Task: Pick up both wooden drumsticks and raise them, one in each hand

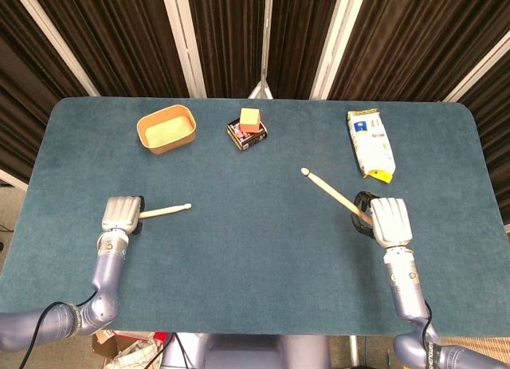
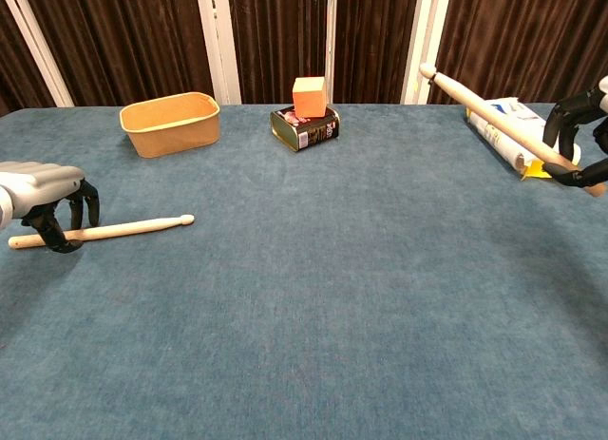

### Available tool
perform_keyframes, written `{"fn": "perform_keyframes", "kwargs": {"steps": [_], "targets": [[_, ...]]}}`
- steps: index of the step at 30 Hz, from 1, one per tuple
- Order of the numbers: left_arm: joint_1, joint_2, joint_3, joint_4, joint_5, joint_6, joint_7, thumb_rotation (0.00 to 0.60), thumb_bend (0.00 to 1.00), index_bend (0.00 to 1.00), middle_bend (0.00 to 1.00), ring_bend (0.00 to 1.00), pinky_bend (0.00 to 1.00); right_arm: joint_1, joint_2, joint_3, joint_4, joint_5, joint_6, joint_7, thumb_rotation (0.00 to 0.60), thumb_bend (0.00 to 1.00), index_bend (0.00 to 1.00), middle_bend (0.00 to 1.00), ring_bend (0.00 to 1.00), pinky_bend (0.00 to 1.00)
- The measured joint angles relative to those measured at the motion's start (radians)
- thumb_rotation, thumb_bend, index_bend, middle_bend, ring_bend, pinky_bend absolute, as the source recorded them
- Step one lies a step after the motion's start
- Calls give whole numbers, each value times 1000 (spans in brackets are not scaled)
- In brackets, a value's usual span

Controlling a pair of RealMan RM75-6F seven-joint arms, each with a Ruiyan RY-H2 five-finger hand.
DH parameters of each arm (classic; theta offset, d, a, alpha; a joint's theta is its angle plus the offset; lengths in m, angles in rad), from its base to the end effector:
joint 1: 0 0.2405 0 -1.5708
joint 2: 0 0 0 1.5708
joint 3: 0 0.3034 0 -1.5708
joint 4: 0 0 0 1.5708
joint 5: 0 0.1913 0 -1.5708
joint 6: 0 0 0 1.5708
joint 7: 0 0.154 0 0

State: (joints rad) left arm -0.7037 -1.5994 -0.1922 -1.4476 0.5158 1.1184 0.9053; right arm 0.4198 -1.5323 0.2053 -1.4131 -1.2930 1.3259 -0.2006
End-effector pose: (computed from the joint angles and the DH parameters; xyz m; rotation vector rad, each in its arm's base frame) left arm -0.2684 0.3763 0.0032 -1.5774 -0.9804 -0.3277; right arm -0.2775 -0.3269 0.0698 1.4073 -0.8892 1.0526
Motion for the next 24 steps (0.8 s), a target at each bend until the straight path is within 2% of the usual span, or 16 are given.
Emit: {"fn": "perform_keyframes", "kwargs": {"steps": [11, 21, 24], "targets": [[-5, -16, 6, 37, -21, -7, -10, 600, 504, 450, 477, 845, 976, -3, -4, -2, 7, -3, -1, -3, 600, 583, 721, 646, 885, 850], [-9, -43, 20, 76, -24, -7, -11, 600, 549, 567, 666, 849, 976, -3, -5, -1, 13, -3, -5, -2, 600, 585, 720, 646, 885, 850], [-8, -48, 24, 85, -20, -5, -14, 600, 579, 585, 693, 852, 976, -3, -6, -1, 13, -6, -5, -1, 600, 585, 720, 646, 885, 850]]}}
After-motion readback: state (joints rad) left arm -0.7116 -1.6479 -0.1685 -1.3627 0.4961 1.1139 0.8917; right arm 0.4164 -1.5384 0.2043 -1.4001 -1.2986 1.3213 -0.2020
